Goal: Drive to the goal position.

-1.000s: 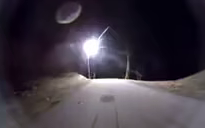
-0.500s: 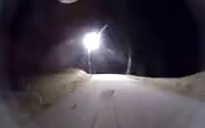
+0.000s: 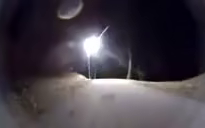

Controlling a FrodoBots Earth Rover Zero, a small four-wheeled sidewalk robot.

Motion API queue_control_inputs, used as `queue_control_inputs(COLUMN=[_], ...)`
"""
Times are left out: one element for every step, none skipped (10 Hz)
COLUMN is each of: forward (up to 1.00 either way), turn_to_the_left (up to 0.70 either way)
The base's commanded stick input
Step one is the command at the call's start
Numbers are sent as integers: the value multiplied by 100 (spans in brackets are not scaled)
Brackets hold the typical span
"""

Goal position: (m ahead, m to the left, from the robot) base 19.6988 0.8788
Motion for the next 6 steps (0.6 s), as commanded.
queue_control_inputs(forward=[70,70,70,70,63,35], turn_to_the_left=[0,0,0,0,0,0])
